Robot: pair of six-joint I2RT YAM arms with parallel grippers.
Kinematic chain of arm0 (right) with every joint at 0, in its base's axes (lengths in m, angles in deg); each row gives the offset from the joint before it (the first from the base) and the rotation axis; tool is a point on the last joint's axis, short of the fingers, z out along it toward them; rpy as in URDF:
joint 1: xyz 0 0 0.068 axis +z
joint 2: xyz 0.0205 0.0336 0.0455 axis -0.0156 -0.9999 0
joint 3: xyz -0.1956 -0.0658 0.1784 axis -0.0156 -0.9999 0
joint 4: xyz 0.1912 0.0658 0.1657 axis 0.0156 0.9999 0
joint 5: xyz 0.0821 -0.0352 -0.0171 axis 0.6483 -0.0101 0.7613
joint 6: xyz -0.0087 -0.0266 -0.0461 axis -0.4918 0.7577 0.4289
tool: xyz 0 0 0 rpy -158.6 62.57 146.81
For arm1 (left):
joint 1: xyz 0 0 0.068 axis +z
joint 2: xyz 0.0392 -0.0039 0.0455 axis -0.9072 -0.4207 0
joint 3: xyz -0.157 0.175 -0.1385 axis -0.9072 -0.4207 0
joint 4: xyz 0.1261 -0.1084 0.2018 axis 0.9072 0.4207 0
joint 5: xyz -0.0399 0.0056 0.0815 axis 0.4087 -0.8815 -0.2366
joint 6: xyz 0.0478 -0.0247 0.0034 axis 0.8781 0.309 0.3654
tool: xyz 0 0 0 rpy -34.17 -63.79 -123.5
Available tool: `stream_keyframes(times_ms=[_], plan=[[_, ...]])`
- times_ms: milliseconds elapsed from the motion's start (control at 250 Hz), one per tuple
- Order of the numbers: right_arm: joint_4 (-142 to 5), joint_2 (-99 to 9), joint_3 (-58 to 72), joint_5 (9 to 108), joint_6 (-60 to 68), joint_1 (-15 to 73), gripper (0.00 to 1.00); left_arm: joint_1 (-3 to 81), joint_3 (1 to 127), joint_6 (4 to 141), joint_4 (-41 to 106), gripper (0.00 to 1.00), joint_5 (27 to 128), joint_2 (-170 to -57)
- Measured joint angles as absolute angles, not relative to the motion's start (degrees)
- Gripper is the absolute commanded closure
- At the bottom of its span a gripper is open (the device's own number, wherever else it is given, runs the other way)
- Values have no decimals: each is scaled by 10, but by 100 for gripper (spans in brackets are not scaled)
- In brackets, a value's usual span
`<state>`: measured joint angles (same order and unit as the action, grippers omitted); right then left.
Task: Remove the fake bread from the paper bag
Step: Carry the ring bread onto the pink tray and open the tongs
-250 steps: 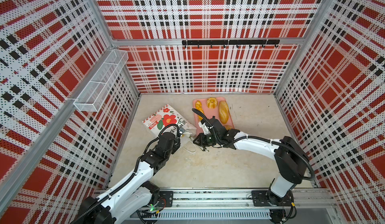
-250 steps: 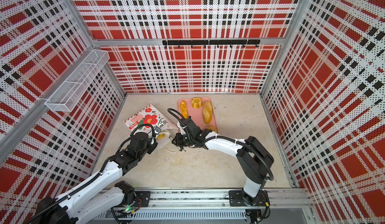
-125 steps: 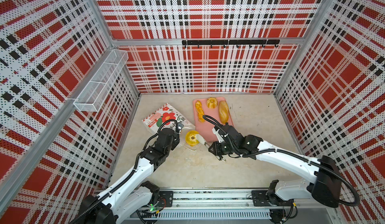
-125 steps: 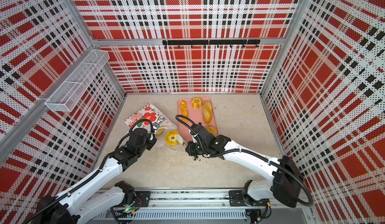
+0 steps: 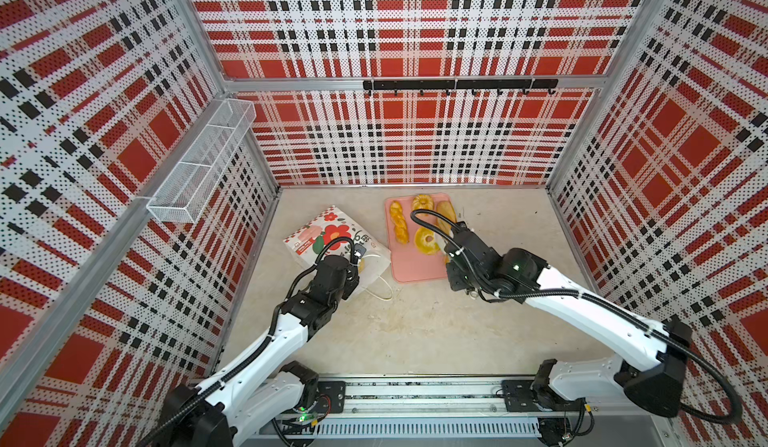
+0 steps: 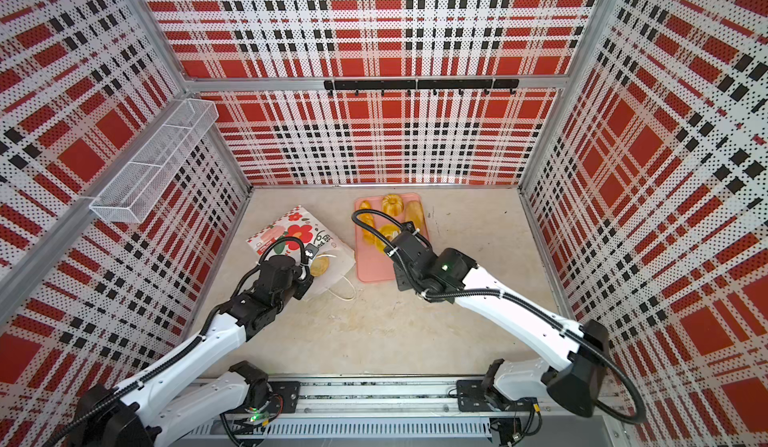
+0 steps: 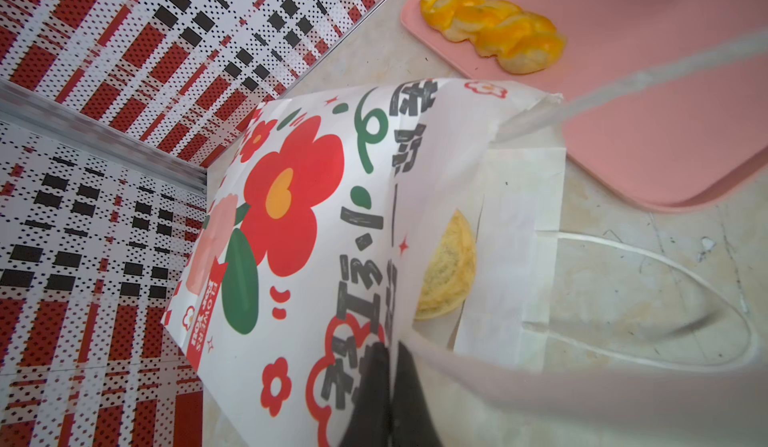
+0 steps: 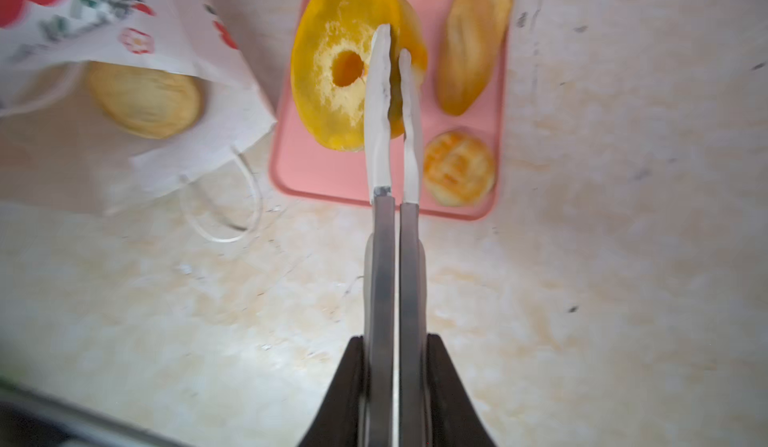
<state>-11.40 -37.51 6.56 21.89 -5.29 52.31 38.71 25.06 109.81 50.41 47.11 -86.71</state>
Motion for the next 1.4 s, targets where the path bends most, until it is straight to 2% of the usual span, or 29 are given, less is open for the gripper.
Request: stream_keyframes(times_ms=[420, 712, 960, 1072, 1172, 1253, 1401], plan=[[-136, -607, 205, -15, 159, 517, 100, 387, 250, 1096, 505, 100, 471, -864], [-136, -753, 309, -88, 239, 525, 100, 387, 246, 1096, 505, 100, 471, -860], [-91, -845, 359, -120, 236, 539, 100, 387, 246, 1096, 505, 100, 471, -856], [-67, -847, 371, -112, 216, 545, 78, 387, 246, 1096, 506, 100, 471, -856], [-55, -842, 374, -84, 188, 546, 65, 387, 245, 1096, 506, 100, 472, -856], [-45, -832, 374, -44, 171, 545, 60, 387, 245, 1096, 506, 100, 472, -855], [-38, -799, 374, 50, 142, 545, 57, 387, 244, 1096, 507, 100, 473, -855]])
